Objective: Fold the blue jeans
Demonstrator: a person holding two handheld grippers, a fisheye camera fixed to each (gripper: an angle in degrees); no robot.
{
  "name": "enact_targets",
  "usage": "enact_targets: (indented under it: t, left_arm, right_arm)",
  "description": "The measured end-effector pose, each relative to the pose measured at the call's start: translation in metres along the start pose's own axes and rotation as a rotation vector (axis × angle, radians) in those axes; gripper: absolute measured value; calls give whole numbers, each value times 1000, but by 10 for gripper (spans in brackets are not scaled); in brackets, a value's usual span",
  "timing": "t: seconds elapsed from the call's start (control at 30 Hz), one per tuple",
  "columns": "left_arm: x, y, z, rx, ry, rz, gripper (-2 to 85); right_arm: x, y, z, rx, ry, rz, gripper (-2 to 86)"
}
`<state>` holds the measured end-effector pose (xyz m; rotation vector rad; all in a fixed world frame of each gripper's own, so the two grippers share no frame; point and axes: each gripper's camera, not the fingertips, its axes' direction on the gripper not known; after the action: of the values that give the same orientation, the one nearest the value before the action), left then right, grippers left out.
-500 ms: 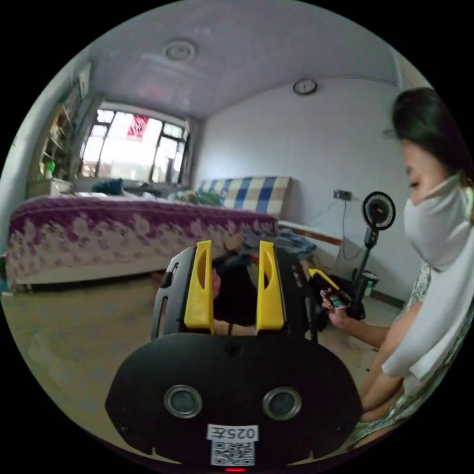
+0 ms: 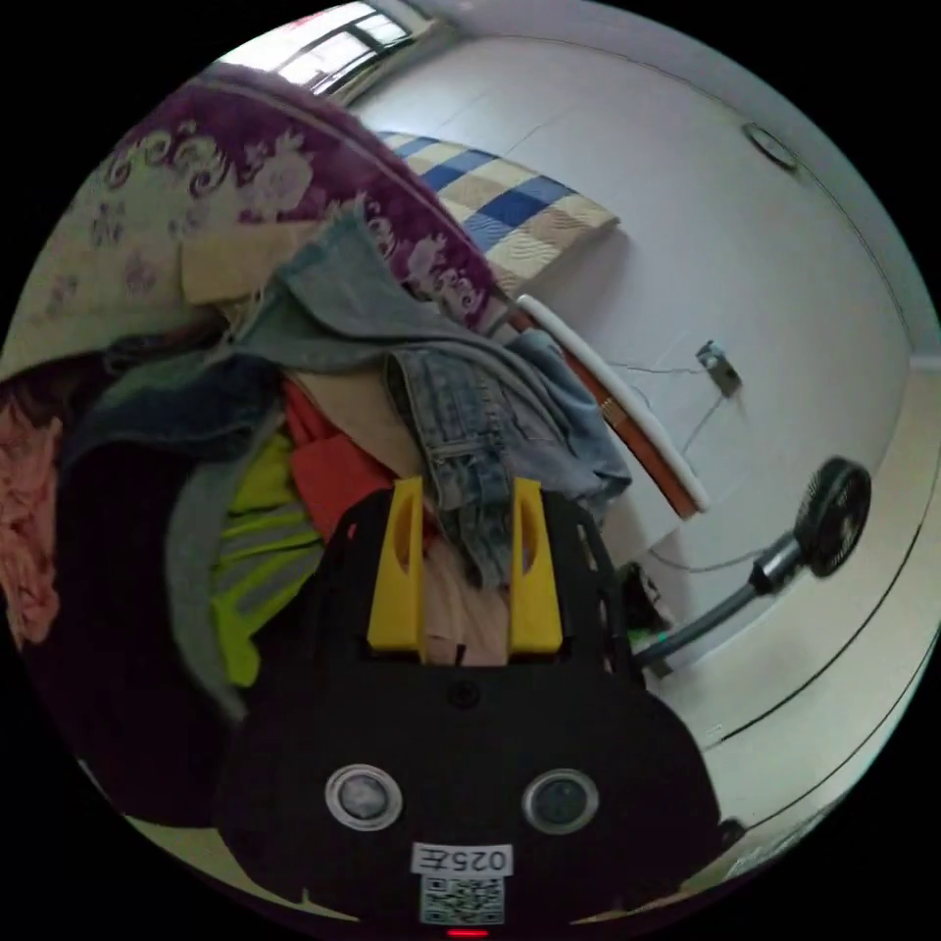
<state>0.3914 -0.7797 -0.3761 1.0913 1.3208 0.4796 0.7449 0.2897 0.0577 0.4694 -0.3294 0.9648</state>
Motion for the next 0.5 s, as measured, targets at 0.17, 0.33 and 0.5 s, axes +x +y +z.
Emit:
enact_targets:
  t: [0.17,0.33,0.5]
  left_arm:
    - [-57,7,41,-54,104,-146,71]
    - [-87,25,-32,-95,364,-97,11]
    - [-70,51,-144,-299,362,121,-8]
  right_arm:
    - [28,-23,-22,-50,72,67,161]
    - [59,-89,-7,44,-71,188,158]
    - [86,-171,39,116,-421,376,152]
